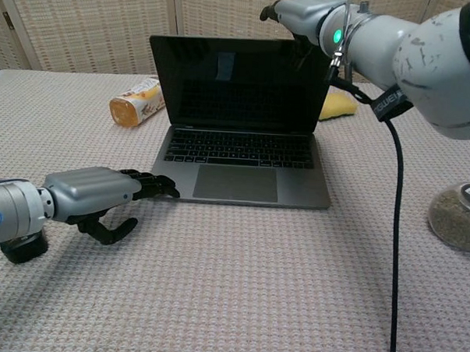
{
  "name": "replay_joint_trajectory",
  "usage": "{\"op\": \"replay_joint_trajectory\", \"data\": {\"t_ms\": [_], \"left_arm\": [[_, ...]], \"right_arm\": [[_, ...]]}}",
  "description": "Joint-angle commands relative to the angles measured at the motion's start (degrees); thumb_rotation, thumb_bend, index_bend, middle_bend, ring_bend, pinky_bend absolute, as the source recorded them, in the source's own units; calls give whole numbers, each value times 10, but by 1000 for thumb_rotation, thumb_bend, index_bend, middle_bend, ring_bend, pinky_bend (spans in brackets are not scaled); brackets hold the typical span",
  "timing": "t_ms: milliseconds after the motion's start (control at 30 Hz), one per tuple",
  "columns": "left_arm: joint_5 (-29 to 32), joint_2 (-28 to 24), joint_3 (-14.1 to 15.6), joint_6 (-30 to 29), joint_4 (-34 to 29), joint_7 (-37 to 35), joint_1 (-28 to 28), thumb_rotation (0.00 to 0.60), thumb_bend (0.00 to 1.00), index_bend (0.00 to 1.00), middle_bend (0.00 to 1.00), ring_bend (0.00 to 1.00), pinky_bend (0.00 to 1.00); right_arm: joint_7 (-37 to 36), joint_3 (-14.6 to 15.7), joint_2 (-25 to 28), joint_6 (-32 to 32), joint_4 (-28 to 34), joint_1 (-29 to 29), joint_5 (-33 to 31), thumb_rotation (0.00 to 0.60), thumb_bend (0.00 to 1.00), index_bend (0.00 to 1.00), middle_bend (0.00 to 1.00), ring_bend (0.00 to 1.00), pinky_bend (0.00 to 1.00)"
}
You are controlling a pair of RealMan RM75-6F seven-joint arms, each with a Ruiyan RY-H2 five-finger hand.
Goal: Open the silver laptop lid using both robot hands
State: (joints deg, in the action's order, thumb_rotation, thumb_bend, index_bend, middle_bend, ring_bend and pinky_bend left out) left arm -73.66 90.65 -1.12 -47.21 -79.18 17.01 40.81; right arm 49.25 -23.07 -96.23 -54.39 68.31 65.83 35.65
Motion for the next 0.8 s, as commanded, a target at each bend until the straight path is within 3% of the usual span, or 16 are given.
{"op": "replay_joint_trajectory", "data": {"t_ms": [33,800], "left_arm": [[0,-1,0,-1,-2,1,0,600,736,72,30,0,0],[13,-4,1,-2,-15,27,4,600,735,73,29,0,0]], "right_arm": [[3,-5,-2,8,-17,11,-17,600,550,0,0,0,0],[-3,-18,-24,64,-157,62,-95,600,550,0,0,0,0]]}}
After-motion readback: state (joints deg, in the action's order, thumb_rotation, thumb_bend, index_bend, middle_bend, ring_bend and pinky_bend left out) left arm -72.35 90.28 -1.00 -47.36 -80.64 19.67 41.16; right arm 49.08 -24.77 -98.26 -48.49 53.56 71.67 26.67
